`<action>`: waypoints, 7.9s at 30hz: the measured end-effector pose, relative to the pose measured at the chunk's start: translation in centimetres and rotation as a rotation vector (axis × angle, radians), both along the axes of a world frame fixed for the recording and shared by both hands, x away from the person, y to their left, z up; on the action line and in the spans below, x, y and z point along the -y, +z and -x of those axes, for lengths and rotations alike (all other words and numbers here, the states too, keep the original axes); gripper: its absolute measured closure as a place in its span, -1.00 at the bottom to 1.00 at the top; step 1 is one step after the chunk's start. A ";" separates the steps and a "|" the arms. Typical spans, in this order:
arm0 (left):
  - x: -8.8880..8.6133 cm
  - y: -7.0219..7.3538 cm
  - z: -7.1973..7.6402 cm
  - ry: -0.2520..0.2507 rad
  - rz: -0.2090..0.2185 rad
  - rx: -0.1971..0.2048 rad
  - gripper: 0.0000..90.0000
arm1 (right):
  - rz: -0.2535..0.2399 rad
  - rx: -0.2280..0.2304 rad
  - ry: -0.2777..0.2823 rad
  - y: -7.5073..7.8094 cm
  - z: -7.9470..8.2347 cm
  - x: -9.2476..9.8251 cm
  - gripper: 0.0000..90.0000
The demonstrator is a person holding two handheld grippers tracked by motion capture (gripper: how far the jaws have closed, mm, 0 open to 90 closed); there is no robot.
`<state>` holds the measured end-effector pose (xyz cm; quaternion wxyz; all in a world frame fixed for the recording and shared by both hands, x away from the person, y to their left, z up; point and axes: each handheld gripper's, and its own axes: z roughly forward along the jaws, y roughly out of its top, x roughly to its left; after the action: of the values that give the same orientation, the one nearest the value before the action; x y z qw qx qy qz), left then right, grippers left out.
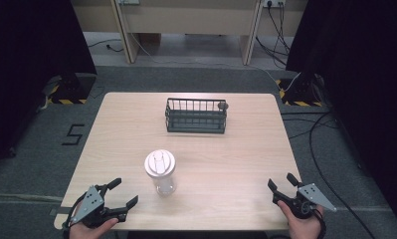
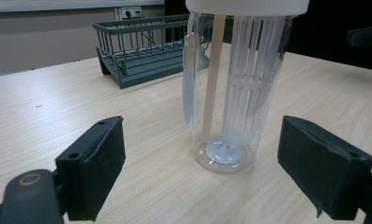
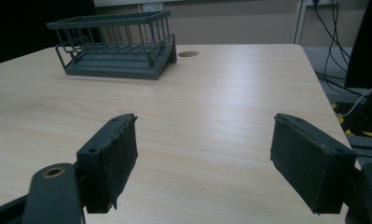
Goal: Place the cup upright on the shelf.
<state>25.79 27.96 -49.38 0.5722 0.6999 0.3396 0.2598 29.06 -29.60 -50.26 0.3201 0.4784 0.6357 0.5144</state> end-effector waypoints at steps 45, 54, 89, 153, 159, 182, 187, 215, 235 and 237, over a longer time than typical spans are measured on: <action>7.7 -2.3 -5.8 -0.101 -0.062 -0.101 -0.68 | 0.002 -0.037 0.011 0.1 -0.4 0.0 -0.47; 8.4 -2.6 -6.5 -0.107 -0.063 -0.102 -0.68 | 0.006 -0.048 0.011 -0.2 -0.5 -0.1 -0.46; 8.2 1.1 -8.6 -0.110 -0.017 -0.024 -0.60 | 0.004 -0.054 0.025 -0.4 -0.6 -0.3 -0.46; 11.1 8.4 -20.9 -0.048 -0.035 0.007 -0.60 | 0.007 -0.066 0.025 -0.8 -1.0 -0.3 -0.45; 11.5 9.2 -22.0 -0.040 -0.038 0.018 -0.60 | 0.008 -0.063 0.024 -0.8 -1.1 -0.4 -0.45; 13.9 11.2 -26.1 -0.022 -0.038 0.010 -0.60 | 0.006 -0.057 0.028 -0.8 -0.9 -0.2 -0.45; 14.2 11.7 -27.0 -0.009 -0.042 0.008 -0.59 | 0.008 -0.056 0.030 -0.8 -0.9 -0.2 -0.45; 17.0 9.1 -31.3 0.057 -0.083 -0.060 -0.60 | -0.002 -0.063 0.033 -1.0 -1.0 -0.2 -0.45; 18.8 6.7 -32.0 0.072 -0.110 -0.116 -0.60 | 0.001 -0.061 0.032 -0.9 -0.9 -0.1 -0.45; 19.0 6.5 -32.0 0.076 -0.111 -0.120 -0.60 | 0.000 -0.062 0.030 -0.9 -1.0 -0.1 -0.45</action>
<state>57.79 9.00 -42.87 0.5008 0.7316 0.3846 0.2572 30.02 -29.47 -51.17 0.2925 0.4842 0.6524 0.5043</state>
